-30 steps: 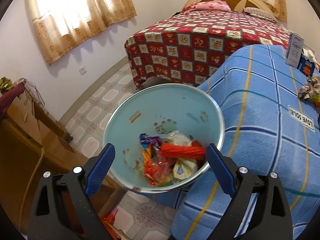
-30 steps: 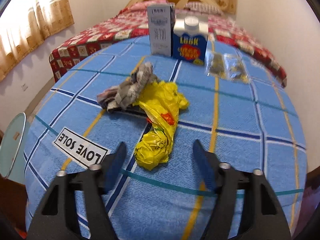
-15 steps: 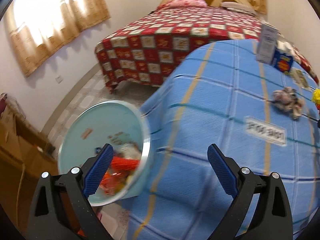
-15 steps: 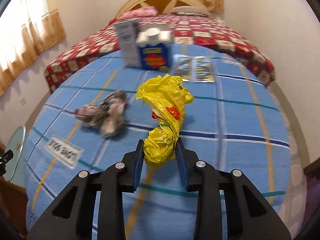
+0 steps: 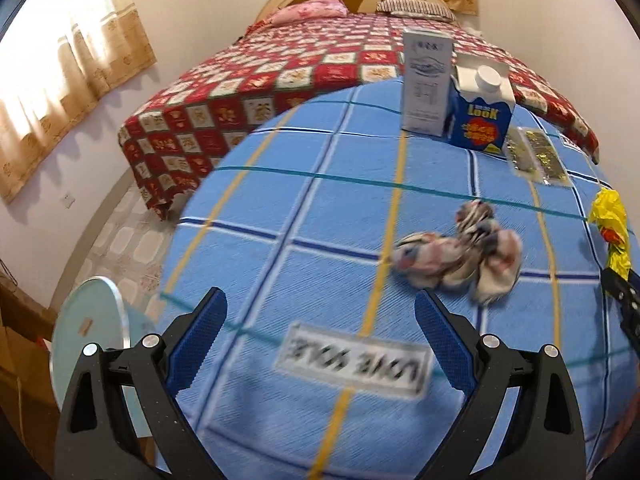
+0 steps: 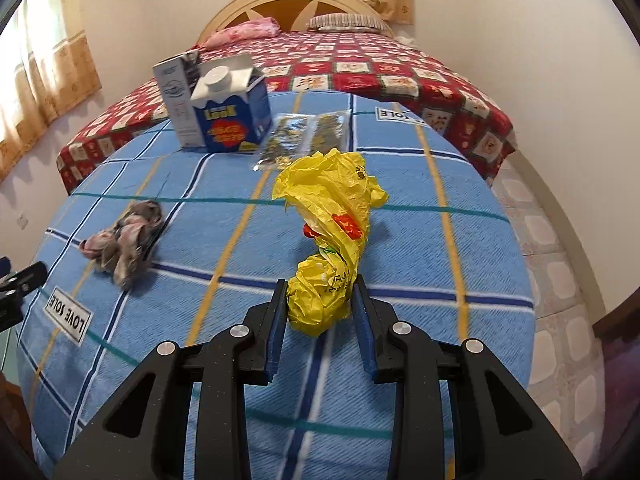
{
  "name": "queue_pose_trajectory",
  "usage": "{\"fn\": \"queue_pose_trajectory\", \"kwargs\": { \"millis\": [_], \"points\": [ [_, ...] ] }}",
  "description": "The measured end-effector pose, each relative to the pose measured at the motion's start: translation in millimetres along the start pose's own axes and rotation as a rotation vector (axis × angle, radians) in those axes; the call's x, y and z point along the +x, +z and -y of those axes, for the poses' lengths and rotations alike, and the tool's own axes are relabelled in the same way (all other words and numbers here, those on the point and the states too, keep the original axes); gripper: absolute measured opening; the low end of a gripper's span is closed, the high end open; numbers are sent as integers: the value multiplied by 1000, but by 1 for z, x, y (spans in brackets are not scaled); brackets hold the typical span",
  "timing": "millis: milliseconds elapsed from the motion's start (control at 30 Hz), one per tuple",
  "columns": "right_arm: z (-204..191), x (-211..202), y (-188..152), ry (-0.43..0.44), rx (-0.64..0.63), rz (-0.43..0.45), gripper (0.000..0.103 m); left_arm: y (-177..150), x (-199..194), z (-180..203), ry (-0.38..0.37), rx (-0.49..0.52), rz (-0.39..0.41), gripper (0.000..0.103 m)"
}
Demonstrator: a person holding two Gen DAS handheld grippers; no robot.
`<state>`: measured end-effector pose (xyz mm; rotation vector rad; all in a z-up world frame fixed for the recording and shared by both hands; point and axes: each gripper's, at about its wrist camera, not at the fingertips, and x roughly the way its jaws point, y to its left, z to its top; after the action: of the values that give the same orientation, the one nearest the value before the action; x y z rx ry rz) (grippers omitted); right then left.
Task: Collect trash
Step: 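Grasp the plaid cloth rag with the left gripper while the right gripper holds the yellow bag, then carry the plaid rag and yellow bag in both grippers over the teal bin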
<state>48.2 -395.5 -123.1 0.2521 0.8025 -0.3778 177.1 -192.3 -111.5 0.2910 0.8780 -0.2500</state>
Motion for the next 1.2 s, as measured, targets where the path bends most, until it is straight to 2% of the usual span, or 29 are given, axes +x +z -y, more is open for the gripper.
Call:
{"fn": "queue_pose_trajectory", "kwargs": {
  "millis": [367, 400, 467, 500, 567, 633, 667, 767, 1000, 1200],
  "points": [
    [3, 14, 5, 50, 2, -29, 33, 17, 36, 38, -51, -1, -59, 89],
    [2, 14, 5, 54, 1, -33, 33, 17, 37, 41, -56, 7, -56, 86],
    [1, 14, 5, 56, -3, -30, 33, 17, 36, 45, -84, 16, -49, 64],
    [0, 13, 5, 55, -6, -27, 33, 17, 34, 48, -107, 30, -43, 59],
    [-1, 13, 5, 56, -11, -25, 33, 17, 32, 55, -128, 54, -38, 39],
    [-1, 14, 5, 57, -12, -24, 33, 16, 30, 61, -138, 70, -36, 34],
    [0, 13, 5, 56, -9, -23, 33, 15, 29, 63, -140, 79, -35, 27],
    [-2, 14, 2, 52, -22, -31, 33, 14, 28, 65, -142, 80, -39, 17],
    [-3, 5, -2, 50, -19, 23, 33, 6, 3, 39, -142, 74, -29, 15],
    [-20, -7, -6, 107, -38, 46, 33, -5, -32, -1, -114, 52, 41, 15]
  ]
}}
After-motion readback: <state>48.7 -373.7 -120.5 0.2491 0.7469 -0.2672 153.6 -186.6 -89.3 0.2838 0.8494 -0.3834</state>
